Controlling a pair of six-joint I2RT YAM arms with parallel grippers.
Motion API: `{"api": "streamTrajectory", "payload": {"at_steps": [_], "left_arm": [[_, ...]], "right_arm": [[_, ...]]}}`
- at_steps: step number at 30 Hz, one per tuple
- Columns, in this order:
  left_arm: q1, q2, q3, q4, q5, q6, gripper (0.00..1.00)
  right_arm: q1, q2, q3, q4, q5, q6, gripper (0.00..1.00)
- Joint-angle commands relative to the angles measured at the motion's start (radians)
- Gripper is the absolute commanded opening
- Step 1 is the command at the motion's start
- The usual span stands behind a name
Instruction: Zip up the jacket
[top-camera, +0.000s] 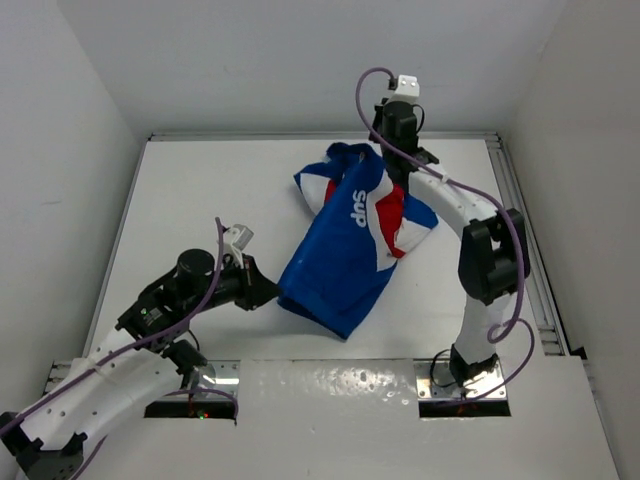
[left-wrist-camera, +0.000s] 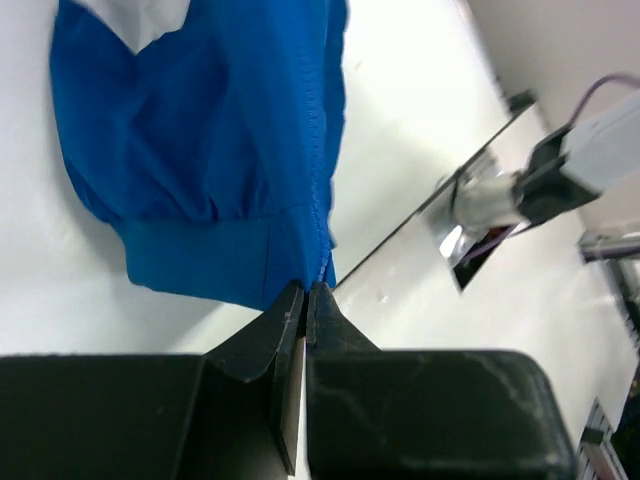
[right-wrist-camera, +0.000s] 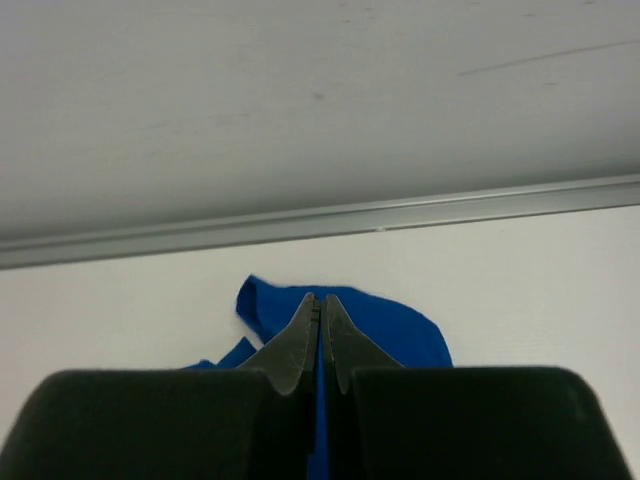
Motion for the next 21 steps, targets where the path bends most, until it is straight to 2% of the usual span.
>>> {"api": "streamTrajectory", "payload": {"at_steps": [1, 7, 9, 11, 12, 14, 16, 21], "left_arm": [[-0.011, -0.029, 0.051, -0.121, -0.045, 0.022, 0.00], [-0.011, -0.031, 0.096, -0.161, -0.119, 0.022, 0.00], [-0.011, -0.043, 0.102, -0.170, -0.143, 0.019, 0.00], [-0.011, -0.031, 0.082, -0.175, -0.111, 0.016, 0.00], [-0.011, -0.018, 0.062, -0.176, -0.108, 0.004, 0.00], [-0.012, -0.015, 0.036, -0.158, -0.099, -0.011, 0.00], [-0.012, -0.018, 0.027, -0.163, -0.125, -0.037, 0.00], [-0.011, -0.003, -0.021, -0.106, -0.114, -0.080, 0.00]], "right_arm": [[-0.053, 0.052, 0.097, 0.006, 0.061, -0.049, 0.00], [-0.080, 0.127, 0.207, -0.028, 0.064, -0.088, 0.00], [-0.086, 0.123, 0.212, -0.078, 0.009, -0.036, 0.00], [-0.085, 0.070, 0.136, -0.086, -0.100, 0.029, 0.00], [-0.082, 0.034, 0.087, -0.083, -0.240, 0.070, 0.00], [-0.054, -0.076, -0.108, -0.060, -0.359, 0.151, 0.00], [-0.004, -0.136, -0.263, -0.033, -0.428, 0.173, 0.00], [0.042, -0.089, -0.351, -0.068, -0.536, 0.167, 0.00]]}}
